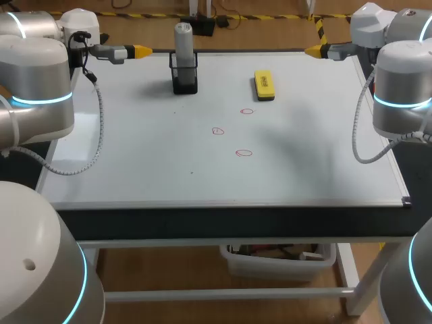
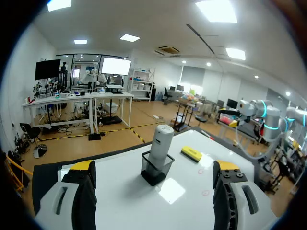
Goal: Pick up the inspection probe, press it on each red-marked spot on the whiteboard one by one, put down the probe, pick up the eraser, and wipe off all the red marks.
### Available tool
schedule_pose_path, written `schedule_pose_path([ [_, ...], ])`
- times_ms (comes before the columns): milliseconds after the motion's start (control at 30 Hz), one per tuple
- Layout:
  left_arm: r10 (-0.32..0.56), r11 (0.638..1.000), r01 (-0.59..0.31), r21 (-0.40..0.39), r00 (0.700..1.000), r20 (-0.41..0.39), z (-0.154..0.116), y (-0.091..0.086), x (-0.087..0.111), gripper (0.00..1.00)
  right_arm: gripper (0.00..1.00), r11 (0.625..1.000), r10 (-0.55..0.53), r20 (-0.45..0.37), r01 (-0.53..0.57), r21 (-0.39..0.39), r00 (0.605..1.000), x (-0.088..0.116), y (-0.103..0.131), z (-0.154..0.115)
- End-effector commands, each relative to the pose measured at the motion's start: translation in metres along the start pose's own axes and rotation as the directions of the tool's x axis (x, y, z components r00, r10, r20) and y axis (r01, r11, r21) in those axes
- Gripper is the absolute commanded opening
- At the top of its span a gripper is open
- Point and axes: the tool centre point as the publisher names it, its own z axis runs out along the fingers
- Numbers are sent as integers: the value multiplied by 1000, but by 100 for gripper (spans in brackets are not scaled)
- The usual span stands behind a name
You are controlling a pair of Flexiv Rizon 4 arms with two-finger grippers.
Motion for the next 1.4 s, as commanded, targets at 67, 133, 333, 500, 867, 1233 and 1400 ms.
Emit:
schedule_pose_path([
  [67, 0, 1000, 0, 0, 1000, 0, 0, 0, 0, 100, 100, 1000, 0, 0, 0, 0, 1000, 0, 0, 0],
  [133, 0, 1000, 0, 0, 1000, 0, 0, 0, 0, 100, 100, 1000, 0, 0, 0, 0, 1000, 0, 0, 0],
  [333, 0, 1000, 0, 0, 1000, 0, 0, 0, 0, 100, 100, 1000, 0, 0, 0, 0, 1000, 0, 0, 0],
  [500, 0, 1000, 0, 0, 1000, 0, 0, 0, 0, 100, 100, 1000, 0, 0, 0, 0, 1000, 0, 0, 0],
  [867, 0, 1000, 0, 0, 1000, 0, 0, 0, 0, 100, 100, 1000, 0, 0, 0, 0, 1000, 0, 0, 0],
  [1233, 60, 998, -60, 5, 995, -77, 14, 1, -1, 100, 100, 1000, 0, 0, 0, 0, 1000, 0, 0, 0],
  [1400, 164, 986, -161, 30, 969, -187, 37, -5, 0, 100, 100, 1000, 0, 0, 0, 0, 1000, 0, 0, 0],
])
